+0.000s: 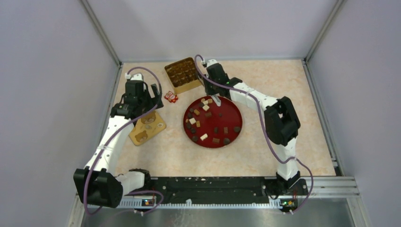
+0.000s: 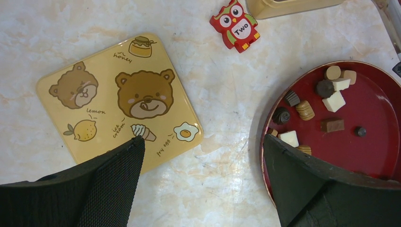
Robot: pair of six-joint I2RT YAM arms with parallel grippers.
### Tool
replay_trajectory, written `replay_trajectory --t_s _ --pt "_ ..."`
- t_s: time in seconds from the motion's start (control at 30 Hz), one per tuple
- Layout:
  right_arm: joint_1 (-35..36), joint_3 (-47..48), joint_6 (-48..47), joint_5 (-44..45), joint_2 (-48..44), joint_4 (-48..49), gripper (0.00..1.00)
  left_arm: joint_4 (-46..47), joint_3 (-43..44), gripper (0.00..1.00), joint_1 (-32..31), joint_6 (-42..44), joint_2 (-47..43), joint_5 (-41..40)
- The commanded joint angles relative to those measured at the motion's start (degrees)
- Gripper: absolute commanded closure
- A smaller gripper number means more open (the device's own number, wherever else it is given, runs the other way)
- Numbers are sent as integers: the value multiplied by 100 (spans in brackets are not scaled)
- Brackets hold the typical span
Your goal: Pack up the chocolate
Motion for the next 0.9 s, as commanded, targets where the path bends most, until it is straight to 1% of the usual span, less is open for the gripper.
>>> replay_trajectory --t_s 0.0,0.3,0.37,0.47,0.53,0.7,0.87 --pt "-34 307 28 -52 -457 145 68 139 94 1 6 27 -85 40" --pt "-34 283 33 -47 -480 162 68 131 85 1 6 27 -91 37" --pt "-34 228 39 -34 -549 218 73 130 85 1 6 27 -106 27" --pt "-34 163 40 -59 -693 283 84 123 83 1 6 36 -111 18" --pt "-33 143 26 -88 -819 288 89 122 83 1 6 36 -118 7" --pt "-25 -188 -13 -25 -1417 385 90 117 86 1 6 27 -122 25" --pt "-26 -1171 -202 119 -2394 167 90 122 69 1 6 63 -118 57"
